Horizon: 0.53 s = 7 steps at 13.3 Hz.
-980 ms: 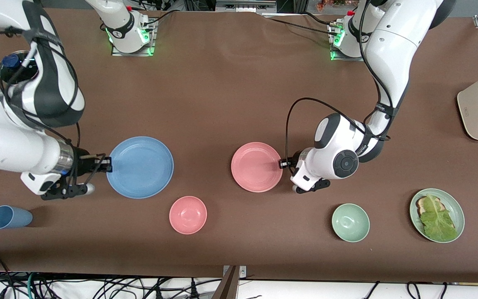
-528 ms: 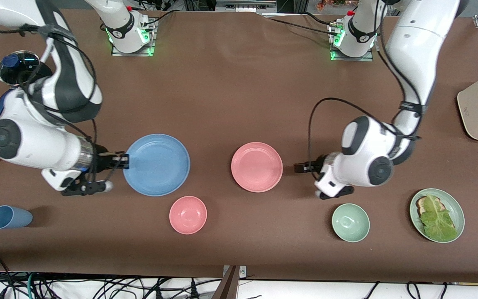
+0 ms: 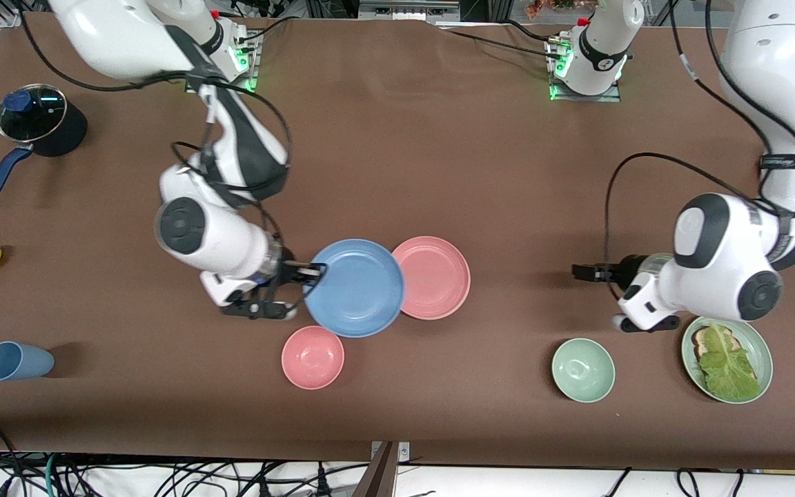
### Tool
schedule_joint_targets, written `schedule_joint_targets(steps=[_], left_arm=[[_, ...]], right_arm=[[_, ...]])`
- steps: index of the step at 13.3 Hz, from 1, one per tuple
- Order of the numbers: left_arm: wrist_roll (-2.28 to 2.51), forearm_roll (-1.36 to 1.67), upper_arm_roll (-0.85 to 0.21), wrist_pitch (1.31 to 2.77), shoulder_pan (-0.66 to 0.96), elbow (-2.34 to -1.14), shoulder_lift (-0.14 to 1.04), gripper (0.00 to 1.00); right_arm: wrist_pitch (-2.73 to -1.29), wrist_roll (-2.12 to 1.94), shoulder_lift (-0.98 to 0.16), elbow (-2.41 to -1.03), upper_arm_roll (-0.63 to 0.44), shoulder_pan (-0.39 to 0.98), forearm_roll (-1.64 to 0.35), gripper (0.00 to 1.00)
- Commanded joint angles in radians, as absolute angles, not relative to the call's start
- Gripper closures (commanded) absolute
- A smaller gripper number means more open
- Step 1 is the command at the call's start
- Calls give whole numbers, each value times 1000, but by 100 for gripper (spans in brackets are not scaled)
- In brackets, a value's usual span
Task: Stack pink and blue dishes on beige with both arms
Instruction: 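Carry the blue plate over the pink plate while the left gripper withdraws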
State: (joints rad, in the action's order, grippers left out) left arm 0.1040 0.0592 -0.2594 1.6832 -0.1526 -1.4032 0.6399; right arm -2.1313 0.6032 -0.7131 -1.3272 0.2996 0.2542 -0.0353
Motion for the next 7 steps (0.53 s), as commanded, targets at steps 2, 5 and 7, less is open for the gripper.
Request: schedule_joint_targets(steps=[2,5,7], left_arm=[[66,-46,-264,1611,-178,-1411,585,0],[64,-125,-262,1582,-190,-1419,522,0],[63,-149,-242,1574,-161,-1474,416,0]], right_arm=[[-2317,768,-797,-1318,293,343,-31,100],[-2388,869,-845,-1318,288,391,20,100],[-2388,909,-856,-1321,287,399,44,100]])
